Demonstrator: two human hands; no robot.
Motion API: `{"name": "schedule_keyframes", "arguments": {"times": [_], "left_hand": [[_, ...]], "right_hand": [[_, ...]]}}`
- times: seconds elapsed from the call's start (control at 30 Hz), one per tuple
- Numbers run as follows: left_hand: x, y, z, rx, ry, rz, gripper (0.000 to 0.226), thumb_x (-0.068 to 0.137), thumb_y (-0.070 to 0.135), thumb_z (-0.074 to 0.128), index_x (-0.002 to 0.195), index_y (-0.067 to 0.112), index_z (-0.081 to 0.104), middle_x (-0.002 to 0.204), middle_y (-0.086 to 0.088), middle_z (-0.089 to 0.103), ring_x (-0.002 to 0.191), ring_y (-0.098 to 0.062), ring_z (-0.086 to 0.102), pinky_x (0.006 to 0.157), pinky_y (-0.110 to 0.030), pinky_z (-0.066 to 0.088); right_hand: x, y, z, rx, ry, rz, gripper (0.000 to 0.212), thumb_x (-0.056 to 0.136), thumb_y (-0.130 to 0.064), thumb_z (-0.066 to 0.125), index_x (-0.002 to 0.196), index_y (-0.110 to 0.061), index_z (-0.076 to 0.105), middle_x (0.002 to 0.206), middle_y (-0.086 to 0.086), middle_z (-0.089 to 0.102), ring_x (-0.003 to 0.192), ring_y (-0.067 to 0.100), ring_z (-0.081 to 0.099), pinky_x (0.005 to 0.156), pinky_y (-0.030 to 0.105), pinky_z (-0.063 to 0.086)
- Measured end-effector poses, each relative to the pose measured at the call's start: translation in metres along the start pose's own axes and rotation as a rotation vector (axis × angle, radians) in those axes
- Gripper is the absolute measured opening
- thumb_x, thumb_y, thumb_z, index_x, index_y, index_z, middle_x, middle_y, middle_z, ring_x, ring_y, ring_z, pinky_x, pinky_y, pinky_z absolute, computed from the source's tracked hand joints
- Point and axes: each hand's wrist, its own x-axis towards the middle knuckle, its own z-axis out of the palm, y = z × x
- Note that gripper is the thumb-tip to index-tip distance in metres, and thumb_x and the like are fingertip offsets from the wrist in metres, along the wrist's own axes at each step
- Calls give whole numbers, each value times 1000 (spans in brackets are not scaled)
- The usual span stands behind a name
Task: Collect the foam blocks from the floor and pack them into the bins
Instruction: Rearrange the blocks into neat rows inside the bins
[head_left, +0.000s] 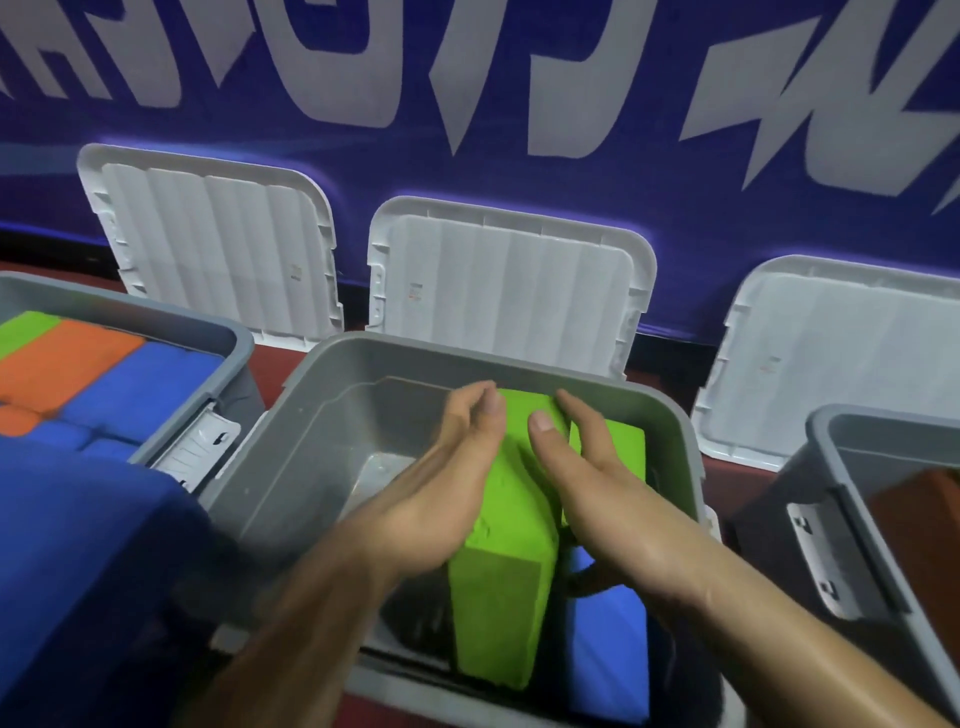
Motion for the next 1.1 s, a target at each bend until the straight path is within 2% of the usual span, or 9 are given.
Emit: {"name": "schedule_keyframes", "arguments": {"times": [0.23, 0.47, 0.6, 0.67, 0.73, 0.8, 0.93, 1.03, 1.1], "left_hand": [[-30, 8, 26, 34, -219, -84, 71, 86, 79, 8, 153, 59, 17, 155, 28, 20, 143, 11, 5, 125, -30, 3], [-18, -52, 62, 227, -161, -89, 57, 105, 49, 10, 161, 36, 11, 161, 4, 22, 150, -4, 16, 107, -12, 11], [-17, -75, 80, 239, -151, -115, 60, 105, 50, 10, 161, 31, 4, 162, 4, 16, 151, -10, 19, 117, -24, 17], [-13, -82, 84, 190, -105, -109, 68, 95, 63, 6, 160, 40, 6, 159, 11, 16, 149, -9, 25, 118, -26, 20], [-6, -88, 85, 175, -76, -53, 69, 89, 70, 5, 155, 51, 4, 162, 17, 10, 152, -5, 16, 124, -30, 15], [-2, -94, 85, 199, -85, -4, 63, 89, 73, 3, 150, 57, 1, 167, 19, 1, 152, 3, -1, 127, -32, 6], [-6, -114, 87, 305, -134, 6, 51, 86, 80, -7, 137, 76, -8, 165, 24, -7, 150, 8, -6, 124, -24, 3], [-6, -125, 91, 428, -166, -5, 48, 90, 72, -6, 137, 71, -14, 168, 15, -10, 151, 3, -7, 126, -28, 3], [-3, -124, 90, 478, -179, -24, 50, 92, 63, -3, 140, 60, -16, 168, 12, -14, 151, 2, -12, 127, -32, 1]], "right_hand": [[-14, 38, -7, -356, 112, -137, 53, 92, -72, 40, 133, -59, 10, 139, 8, 56, 121, 25, 59, 106, 40, 44], [-3, 81, 6, -871, 17, -124, 77, 99, -68, 15, 159, -28, -13, 152, 12, 39, 138, 31, 39, 110, 44, 37], [19, 108, 6, -1117, 148, -91, 80, 93, -70, 3, 159, -32, 26, 129, 17, 49, 120, 38, 49, 99, 62, 42], [26, 114, 5, -1092, 138, -108, 69, 97, -69, 3, 161, -43, 6, 161, 23, 20, 151, 42, 16, 117, 69, 14], [32, 125, -1, -1062, 85, -108, 75, 92, -76, 1, 153, -44, -28, 166, 9, -28, 150, 32, -32, 120, 63, -14], [36, 129, -5, -1035, 105, -104, 85, 87, -83, 1, 151, -39, -34, 159, 5, -42, 144, 30, -42, 119, 59, -19], [42, 151, 4, -1007, 108, -90, 96, 85, -86, 1, 156, -26, -26, 164, 8, -30, 150, 31, -30, 121, 55, -15], [44, 163, 11, -1076, 140, -107, 89, 95, -78, 17, 160, -17, 28, 164, 19, 25, 151, 45, 21, 114, 58, 10], [48, 167, 8, -1109, 160, -130, 90, 96, -77, 18, 156, -13, 37, 161, 20, 33, 148, 43, 29, 112, 57, 13]]}}
